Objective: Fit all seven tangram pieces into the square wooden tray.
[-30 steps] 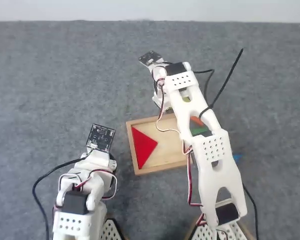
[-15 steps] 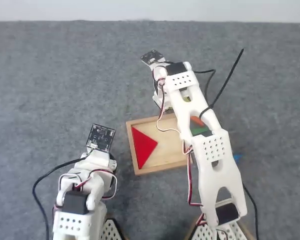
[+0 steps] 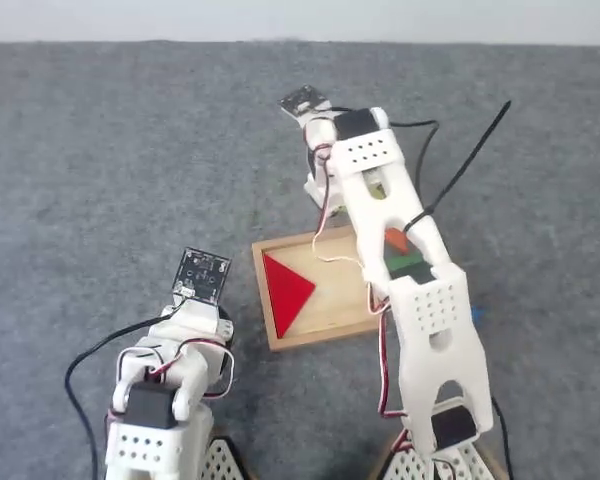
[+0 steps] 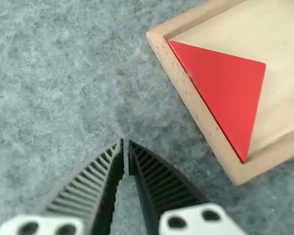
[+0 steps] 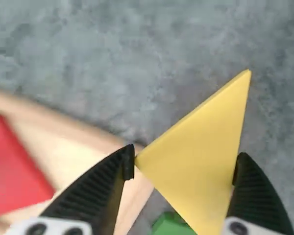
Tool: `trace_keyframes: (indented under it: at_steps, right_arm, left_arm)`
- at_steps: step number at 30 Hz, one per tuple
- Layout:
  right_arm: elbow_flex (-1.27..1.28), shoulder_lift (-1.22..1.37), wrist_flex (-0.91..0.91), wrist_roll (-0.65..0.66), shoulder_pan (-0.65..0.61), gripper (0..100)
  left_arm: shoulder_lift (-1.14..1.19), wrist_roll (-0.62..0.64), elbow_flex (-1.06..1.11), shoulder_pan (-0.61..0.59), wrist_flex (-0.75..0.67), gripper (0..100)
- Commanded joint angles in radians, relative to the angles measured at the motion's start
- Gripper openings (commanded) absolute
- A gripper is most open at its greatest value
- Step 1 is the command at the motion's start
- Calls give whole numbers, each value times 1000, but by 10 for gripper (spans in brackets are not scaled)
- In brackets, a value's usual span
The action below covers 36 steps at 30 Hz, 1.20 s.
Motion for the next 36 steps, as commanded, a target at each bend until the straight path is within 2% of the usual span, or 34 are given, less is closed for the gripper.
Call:
trace_keyframes:
  at_steps: [1,6,15,19,22,29,36]
  right_arm:
    - [-37,-114,71,61,-90,292]
    - [-32,-157,131,109,-182,295]
    - [-29,-219,188,115,-236,293]
    - [130,-295,183,100,-283,292]
    - [358,-403,82,100,-292,294]
    - [957,-768,-309,152,-291,292]
    - [1039,-756,-420,227,-262,292]
  left_arm:
    - [-15,-2,-10,-2,3,19]
    - [-15,-2,-10,-2,3,19]
    - [-15,-2,-10,-2,3,19]
    - [-15,-2,-10,-2,3,19]
    - [-15,-2,-10,-2,3,19]
    - [-15,-2,-10,-2,3,19]
    - [-15,-2,-10,-2,3,19]
